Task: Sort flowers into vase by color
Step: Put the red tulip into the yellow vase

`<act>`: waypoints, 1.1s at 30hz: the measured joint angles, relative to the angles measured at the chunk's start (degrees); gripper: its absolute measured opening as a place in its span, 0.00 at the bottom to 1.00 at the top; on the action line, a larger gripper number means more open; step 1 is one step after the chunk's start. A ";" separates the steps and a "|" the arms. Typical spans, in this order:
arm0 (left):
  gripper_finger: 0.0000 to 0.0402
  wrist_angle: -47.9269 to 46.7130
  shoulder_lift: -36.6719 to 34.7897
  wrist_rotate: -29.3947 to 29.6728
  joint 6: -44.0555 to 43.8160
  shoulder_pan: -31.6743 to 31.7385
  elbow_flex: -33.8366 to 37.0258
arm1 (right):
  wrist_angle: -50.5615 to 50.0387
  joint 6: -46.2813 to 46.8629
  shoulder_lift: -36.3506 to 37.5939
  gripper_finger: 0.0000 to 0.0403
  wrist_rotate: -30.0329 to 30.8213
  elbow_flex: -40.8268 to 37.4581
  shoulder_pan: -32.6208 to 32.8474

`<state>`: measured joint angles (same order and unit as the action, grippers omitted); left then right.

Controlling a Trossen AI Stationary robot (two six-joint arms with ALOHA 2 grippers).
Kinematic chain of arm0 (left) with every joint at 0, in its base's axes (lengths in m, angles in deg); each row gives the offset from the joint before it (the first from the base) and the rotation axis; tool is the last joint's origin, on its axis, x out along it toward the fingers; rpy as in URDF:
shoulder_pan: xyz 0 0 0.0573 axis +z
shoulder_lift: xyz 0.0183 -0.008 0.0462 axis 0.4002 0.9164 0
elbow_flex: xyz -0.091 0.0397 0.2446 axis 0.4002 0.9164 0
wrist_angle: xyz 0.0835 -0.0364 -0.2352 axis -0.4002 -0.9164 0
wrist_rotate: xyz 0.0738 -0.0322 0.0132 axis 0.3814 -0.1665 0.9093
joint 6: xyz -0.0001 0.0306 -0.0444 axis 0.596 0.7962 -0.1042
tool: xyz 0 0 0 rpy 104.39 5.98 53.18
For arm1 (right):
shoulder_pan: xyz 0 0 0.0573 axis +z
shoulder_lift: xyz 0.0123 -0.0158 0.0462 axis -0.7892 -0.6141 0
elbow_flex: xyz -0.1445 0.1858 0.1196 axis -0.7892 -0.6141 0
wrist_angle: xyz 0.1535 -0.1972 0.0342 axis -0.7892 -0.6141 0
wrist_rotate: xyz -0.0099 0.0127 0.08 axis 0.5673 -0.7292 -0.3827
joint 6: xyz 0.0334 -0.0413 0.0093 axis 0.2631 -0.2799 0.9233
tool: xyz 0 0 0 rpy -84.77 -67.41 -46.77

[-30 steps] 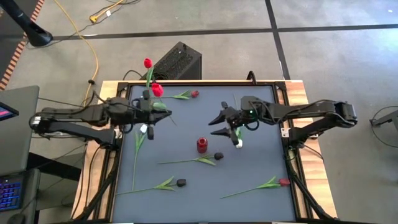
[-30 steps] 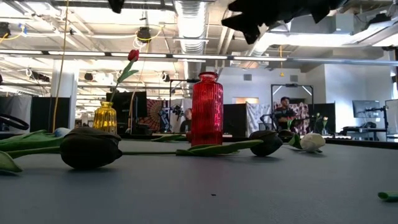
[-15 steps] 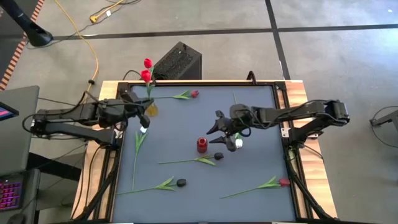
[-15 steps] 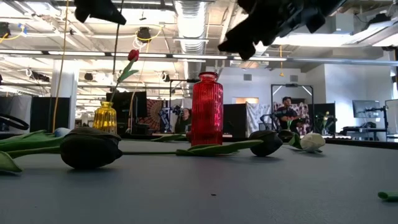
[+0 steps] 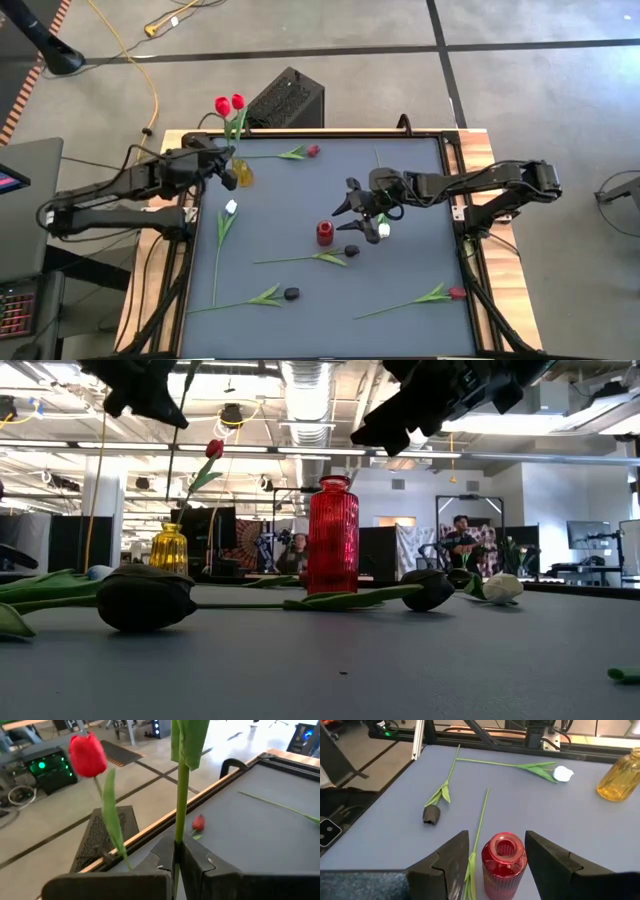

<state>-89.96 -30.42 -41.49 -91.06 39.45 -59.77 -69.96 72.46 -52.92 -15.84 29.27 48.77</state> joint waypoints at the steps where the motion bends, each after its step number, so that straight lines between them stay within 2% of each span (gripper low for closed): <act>1: 0.00 0.83 -0.44 -1.05 0.00 1.09 0.58 | 0.05 -0.06 0.00 0.54 0.00 0.00 0.01; 6: 0.00 3.85 -2.44 -7.76 1.90 6.14 2.24 | 0.85 -0.22 0.00 0.54 0.00 0.00 0.01; 14: 0.00 4.53 -3.04 -13.10 3.89 11.92 2.24 | 2.12 -1.07 0.00 0.54 0.00 0.00 -0.17; 25: 0.00 4.48 -2.08 -18.70 4.93 17.71 2.24 | 2.71 -3.05 0.00 0.54 0.07 0.01 -0.17; 33: 0.00 5.65 -0.63 -19.01 6.89 21.29 2.24 | 2.76 -3.64 0.00 0.54 0.11 0.00 -0.17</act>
<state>-84.31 -31.06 -60.49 -84.18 60.75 -57.53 -67.20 68.82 -52.92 -15.73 29.27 48.61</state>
